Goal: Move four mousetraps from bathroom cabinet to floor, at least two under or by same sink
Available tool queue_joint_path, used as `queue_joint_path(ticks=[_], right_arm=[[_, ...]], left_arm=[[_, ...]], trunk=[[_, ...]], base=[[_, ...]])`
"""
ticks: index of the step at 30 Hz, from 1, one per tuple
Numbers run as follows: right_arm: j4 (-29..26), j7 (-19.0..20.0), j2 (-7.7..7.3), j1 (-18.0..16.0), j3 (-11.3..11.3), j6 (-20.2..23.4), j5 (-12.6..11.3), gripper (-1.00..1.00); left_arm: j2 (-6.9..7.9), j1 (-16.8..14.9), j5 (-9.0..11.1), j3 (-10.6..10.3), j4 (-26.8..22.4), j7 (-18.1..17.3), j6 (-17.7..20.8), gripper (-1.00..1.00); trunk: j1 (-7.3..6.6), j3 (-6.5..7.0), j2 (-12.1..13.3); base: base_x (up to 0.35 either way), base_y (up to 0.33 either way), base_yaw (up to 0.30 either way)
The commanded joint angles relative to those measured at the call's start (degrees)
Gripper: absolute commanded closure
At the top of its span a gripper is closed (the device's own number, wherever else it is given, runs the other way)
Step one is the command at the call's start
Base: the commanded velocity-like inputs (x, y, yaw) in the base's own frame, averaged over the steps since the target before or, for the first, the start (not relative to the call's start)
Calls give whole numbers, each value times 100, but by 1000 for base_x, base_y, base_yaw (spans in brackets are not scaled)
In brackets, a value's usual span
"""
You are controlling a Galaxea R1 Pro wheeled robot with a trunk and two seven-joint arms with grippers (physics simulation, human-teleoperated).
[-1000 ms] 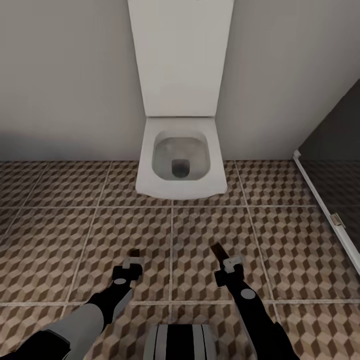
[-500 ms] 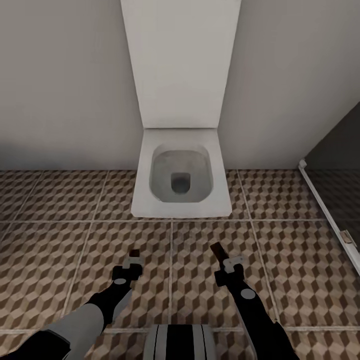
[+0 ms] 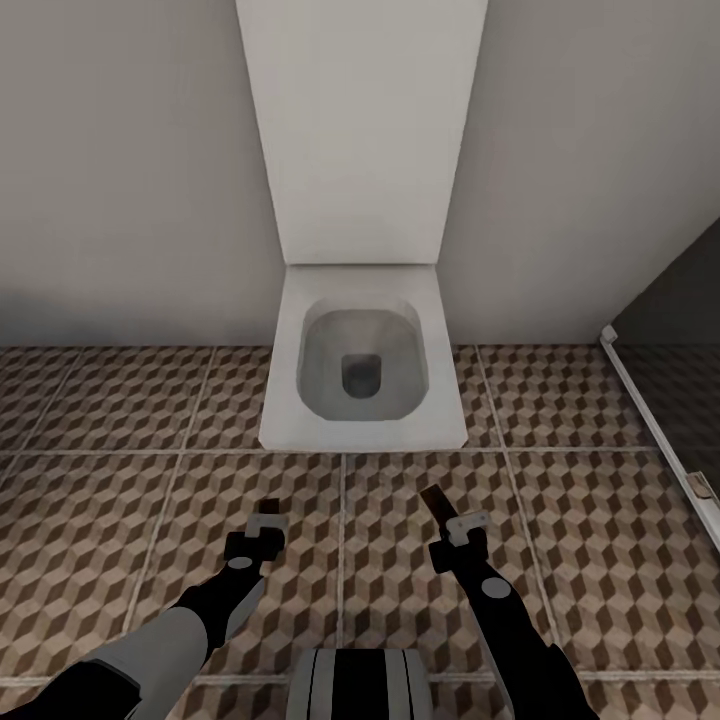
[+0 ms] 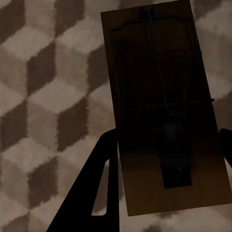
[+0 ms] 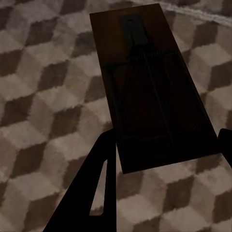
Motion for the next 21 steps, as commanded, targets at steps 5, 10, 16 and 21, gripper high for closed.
queue_joint_path(ticks=[5, 10, 16, 21], right_arm=[[-11, 35, 2, 0, -6, 35, 49, 100], [-10, 35, 3, 0, -6, 35, 49, 100], [-10, 35, 4, 0, -6, 35, 49, 100], [-9, 35, 2, 0, -6, 35, 49, 100]], left_arm=[[2, -4, 48, -52, 5, 50, -19, 100], [2, -4, 48, -51, 5, 50, -19, 100], [2, -4, 48, -55, 5, 50, -19, 100], [2, -4, 48, -56, 5, 50, -19, 100]], trunk=[[-1, -6, -1], [-1, -18, -1], [15, -170, -9], [27, -300, -16]], base=[[1, 0, 0], [0, 0, 0], [0, 0, 0], [0, 0, 0]])
